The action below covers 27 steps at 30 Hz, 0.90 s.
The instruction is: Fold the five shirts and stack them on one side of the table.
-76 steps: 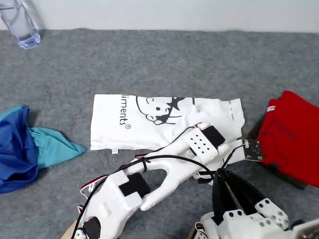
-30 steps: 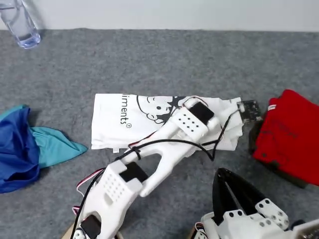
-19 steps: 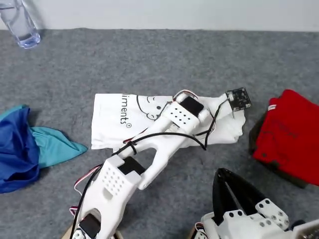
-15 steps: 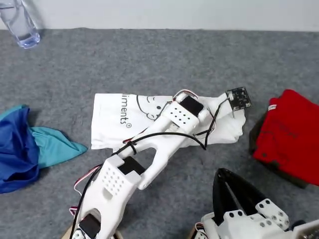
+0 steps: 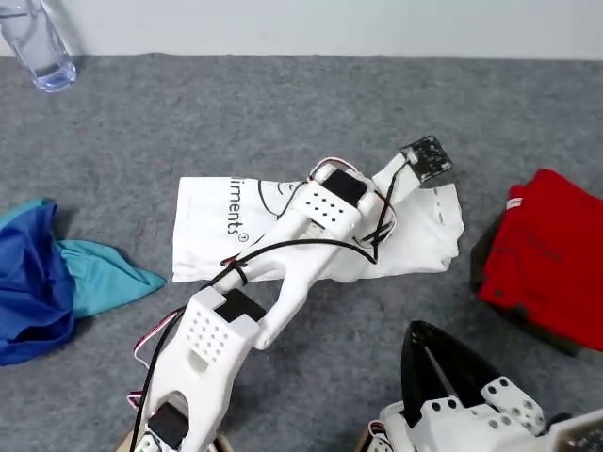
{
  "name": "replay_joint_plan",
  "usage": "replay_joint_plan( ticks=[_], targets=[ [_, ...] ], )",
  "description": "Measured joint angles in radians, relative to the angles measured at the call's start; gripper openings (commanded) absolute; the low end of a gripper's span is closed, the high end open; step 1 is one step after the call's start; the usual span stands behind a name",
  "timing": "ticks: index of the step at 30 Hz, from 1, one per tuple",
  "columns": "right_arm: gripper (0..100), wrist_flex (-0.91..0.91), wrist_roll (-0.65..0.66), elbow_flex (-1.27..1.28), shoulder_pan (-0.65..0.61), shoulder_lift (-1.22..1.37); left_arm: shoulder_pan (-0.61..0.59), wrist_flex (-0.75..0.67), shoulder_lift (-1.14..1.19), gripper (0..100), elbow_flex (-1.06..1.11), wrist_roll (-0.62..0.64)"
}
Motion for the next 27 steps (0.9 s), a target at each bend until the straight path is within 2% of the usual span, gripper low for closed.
replay_joint_plan(
  ticks=[3,9,14,19,27],
  targets=[
    [0.9,0.0,0.0,0.0,0.0,0.0,0.008,0.049,-0.02,1,-0.037,0.0],
    [0.9,0.0,0.0,0.0,0.0,0.0,0.112,0.19,-0.072,1,-0.075,0.0],
    [0.9,0.0,0.0,0.0,0.0,0.0,0.192,0.235,-0.075,1,-0.075,0.0],
    [0.9,0.0,0.0,0.0,0.0,0.0,0.161,0.196,0.002,1,-0.077,0.0],
    [0.9,0.0,0.0,0.0,0.0,0.0,0.009,0.098,0.126,1,-0.08,-0.025]
  ],
)
